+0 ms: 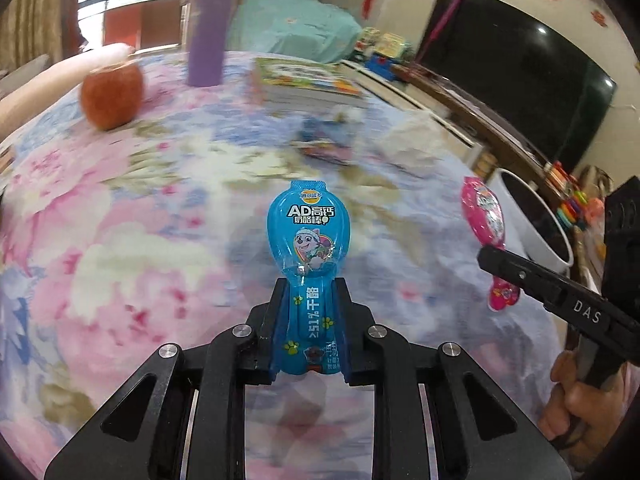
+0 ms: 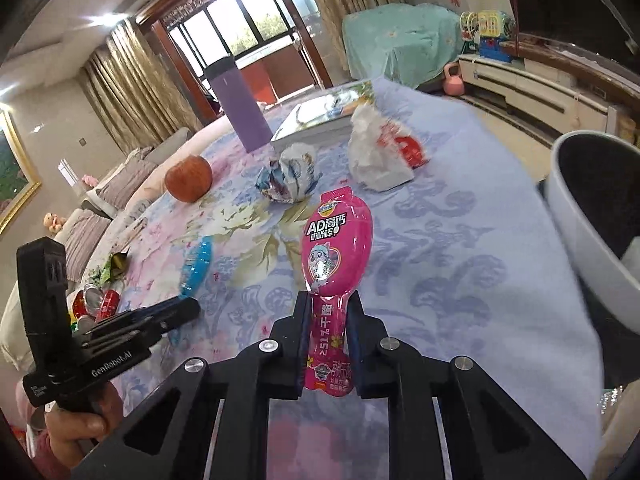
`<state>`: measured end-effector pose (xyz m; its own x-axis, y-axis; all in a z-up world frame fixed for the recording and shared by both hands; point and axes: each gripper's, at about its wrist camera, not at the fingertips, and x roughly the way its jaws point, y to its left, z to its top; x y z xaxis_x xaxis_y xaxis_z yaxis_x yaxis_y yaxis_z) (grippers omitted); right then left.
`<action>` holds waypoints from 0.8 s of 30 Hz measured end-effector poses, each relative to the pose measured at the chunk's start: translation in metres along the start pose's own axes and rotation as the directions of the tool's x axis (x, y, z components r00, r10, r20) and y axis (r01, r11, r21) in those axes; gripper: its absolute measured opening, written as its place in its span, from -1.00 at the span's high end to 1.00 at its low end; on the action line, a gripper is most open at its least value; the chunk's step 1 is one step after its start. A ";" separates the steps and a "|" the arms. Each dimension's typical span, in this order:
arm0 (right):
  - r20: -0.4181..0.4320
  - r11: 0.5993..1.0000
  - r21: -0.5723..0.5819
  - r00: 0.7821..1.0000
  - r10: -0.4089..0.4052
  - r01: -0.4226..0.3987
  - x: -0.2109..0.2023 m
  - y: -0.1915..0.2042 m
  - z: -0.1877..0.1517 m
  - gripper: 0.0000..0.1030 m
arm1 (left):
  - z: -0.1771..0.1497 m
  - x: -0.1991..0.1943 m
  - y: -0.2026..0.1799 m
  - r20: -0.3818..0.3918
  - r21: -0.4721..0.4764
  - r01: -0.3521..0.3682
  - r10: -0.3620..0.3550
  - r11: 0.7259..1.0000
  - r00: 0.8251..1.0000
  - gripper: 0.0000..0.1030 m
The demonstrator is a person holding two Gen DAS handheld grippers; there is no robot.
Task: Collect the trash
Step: 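Carry the blue and pink candy packs over the trash bin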
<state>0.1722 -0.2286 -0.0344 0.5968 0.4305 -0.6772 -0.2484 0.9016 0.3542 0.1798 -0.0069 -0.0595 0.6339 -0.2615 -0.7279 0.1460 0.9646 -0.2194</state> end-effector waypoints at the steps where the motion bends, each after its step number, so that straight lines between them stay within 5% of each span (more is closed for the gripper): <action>1: 0.004 1.000 0.006 1.000 0.002 -0.002 -0.004 -0.003 -0.001 0.68 | 0.000 0.000 -0.006 0.000 0.009 0.010 -0.010 1.000 1.000 0.62; 24: 0.112 0.985 0.154 0.989 -0.099 0.081 -0.091 -0.089 -0.015 0.68 | 0.009 0.005 -0.145 -0.045 0.203 0.186 -0.180 0.961 0.983 0.63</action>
<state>0.1283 -0.3475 -0.0139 0.7001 0.3320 -0.6322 -0.0788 0.9159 0.3936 0.1685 -0.1476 -0.0260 0.5620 -0.4325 -0.7050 0.4124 0.8854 -0.2144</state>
